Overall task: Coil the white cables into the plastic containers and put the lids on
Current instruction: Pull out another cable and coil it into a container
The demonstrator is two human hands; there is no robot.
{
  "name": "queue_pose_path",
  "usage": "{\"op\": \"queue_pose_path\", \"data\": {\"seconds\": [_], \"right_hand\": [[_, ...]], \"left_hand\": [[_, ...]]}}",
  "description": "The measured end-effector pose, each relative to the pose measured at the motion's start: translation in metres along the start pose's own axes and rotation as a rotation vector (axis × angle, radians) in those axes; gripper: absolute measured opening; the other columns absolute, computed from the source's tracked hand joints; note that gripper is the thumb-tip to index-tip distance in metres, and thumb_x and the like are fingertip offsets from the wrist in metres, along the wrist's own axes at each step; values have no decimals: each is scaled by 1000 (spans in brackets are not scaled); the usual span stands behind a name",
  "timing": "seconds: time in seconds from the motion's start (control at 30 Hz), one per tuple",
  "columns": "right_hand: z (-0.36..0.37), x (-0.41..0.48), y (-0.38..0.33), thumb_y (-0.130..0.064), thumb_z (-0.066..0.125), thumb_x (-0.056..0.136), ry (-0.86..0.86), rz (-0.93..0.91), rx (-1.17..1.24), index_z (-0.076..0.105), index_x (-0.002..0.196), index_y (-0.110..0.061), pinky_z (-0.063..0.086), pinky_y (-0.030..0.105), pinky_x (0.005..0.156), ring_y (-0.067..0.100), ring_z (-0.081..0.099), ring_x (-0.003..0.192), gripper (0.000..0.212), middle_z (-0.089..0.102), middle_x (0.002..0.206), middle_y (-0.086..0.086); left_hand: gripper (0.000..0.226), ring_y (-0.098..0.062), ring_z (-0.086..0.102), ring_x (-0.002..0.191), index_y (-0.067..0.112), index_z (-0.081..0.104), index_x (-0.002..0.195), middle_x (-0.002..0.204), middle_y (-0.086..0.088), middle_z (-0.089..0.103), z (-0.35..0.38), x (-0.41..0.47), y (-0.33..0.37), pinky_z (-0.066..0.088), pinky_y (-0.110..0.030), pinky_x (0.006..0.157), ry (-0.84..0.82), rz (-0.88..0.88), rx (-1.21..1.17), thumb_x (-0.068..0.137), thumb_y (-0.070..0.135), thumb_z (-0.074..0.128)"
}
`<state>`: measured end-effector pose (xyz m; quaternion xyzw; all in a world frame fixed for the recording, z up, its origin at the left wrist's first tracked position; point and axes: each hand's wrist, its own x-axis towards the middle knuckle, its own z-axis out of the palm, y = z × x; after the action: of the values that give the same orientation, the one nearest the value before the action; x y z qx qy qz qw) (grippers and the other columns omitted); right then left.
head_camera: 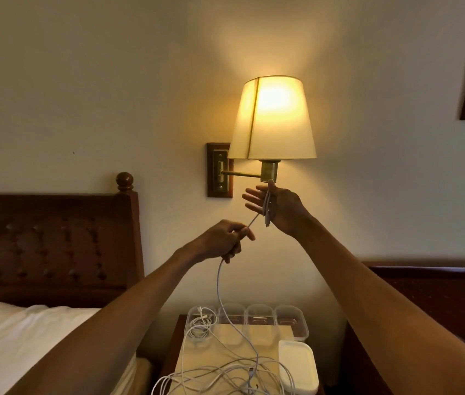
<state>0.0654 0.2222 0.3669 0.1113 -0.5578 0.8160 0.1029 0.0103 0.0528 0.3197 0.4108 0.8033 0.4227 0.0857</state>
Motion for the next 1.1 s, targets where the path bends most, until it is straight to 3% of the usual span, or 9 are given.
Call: {"op": "queue_pose_path", "data": {"seconds": [0.13, 0.23, 0.37, 0.43, 0.53, 0.67, 0.83, 0.97, 1.1], "right_hand": [[-9, 12, 10, -32, 30, 106, 127, -67, -142, 20, 151, -2, 37, 48, 106, 38, 38, 138, 55, 26, 157, 17], [-16, 13, 15, -29, 32, 106, 218, -117, -352, 30, 144, 4, 34, 49, 111, 37, 39, 137, 50, 30, 155, 18], [-20, 2, 25, -21, 36, 105, 157, -30, -585, 41, 137, 5, 50, 34, 94, 33, 55, 123, 41, 51, 131, 16], [-25, -4, 28, -20, 38, 105, 38, 77, -653, 49, 125, 4, 55, 30, 83, 28, 65, 102, 33, 58, 116, 18], [-31, -9, 28, -26, 29, 106, -203, 209, -570, 48, 122, 6, 56, 23, 69, 18, 69, 73, 40, 70, 100, 15], [-23, -13, 23, -49, 16, 104, -190, 343, -522, 59, 123, 5, 37, 16, 47, 9, 42, 46, 72, 69, 85, 14], [-17, -18, 21, -50, 19, 104, -260, 437, -330, 70, 100, -3, 30, 18, 45, 10, 25, 45, 70, 53, 63, 5], [-9, -19, 19, -41, 23, 106, -408, 512, -108, 61, 121, 0, 28, 13, 38, 8, 26, 37, 58, 41, 55, -2], [-2, -19, 14, -34, 25, 107, -444, 405, 91, 59, 121, -1, 26, 14, 37, 8, 31, 36, 49, 42, 55, -5]], "left_hand": [[29, -17, 53, 49, 13, 59, 126, 66, -7, 58, 7, -4, 13, 53, -29, 51, -128, -46, 103, 107, 22, 38], [31, -12, 50, 50, 13, 62, 126, 67, -4, 57, 7, -8, 28, 45, -24, 48, -149, -40, 253, 107, 25, 40], [26, -15, 62, 76, 13, 72, 114, 93, -1, 70, -14, -6, 50, 48, -30, 67, -103, 148, 526, 100, 27, 54], [22, -13, 63, 79, 14, 74, 108, 88, 4, 70, -27, -1, 55, 48, -31, 68, -51, 201, 552, 97, 26, 60], [19, -3, 59, 74, 15, 76, 103, 78, 16, 63, -44, 9, 57, 39, -20, 65, 59, 254, 574, 92, 28, 68], [21, -8, 62, 79, 15, 76, 100, 89, 5, 71, -58, 17, 49, 42, -22, 64, 154, 258, 514, 87, 31, 74], [23, -10, 64, 86, 15, 77, 101, 93, 2, 73, -63, 19, 30, 47, -26, 70, 258, 264, 401, 87, 33, 72], [27, -14, 63, 82, 14, 78, 97, 84, 3, 70, -61, 16, 8, 50, -30, 69, 335, 240, 276, 85, 37, 72], [15, -22, 55, 74, 11, 76, 96, 78, -8, 65, -49, 10, -16, 44, -29, 63, 311, 158, 46, 96, 16, 62]]}}
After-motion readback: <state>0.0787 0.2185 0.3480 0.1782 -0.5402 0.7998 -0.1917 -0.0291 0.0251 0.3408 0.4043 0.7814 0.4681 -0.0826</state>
